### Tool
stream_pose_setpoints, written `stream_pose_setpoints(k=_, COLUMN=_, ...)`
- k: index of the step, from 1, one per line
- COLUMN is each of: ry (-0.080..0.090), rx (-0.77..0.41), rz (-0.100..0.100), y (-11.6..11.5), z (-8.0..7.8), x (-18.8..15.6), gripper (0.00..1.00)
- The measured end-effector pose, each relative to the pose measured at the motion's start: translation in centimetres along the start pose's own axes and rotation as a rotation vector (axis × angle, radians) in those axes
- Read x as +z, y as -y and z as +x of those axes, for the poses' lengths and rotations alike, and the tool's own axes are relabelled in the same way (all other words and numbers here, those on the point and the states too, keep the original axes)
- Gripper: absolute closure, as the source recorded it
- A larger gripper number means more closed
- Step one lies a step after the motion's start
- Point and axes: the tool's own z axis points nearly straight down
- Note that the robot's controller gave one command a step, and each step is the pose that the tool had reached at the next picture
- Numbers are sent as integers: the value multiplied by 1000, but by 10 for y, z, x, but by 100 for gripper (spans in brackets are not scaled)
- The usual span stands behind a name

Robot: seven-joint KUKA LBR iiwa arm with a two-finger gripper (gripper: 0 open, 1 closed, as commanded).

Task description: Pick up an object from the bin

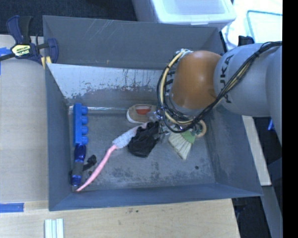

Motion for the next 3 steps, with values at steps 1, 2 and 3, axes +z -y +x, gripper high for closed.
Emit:
stream_pose_setpoints(k=1, ry=-8, rx=-5, rz=-3, y=-2, z=1, x=-8, gripper=100)
stream_pose_setpoints(k=2, ry=-2, rx=-115, rz=-1, y=-20, z=41, x=-76, gripper=100)
stream_pose_setpoints(k=3, ry=-2, rx=-34, rz=-4, y=-4, z=7, x=-82, gripper=100)
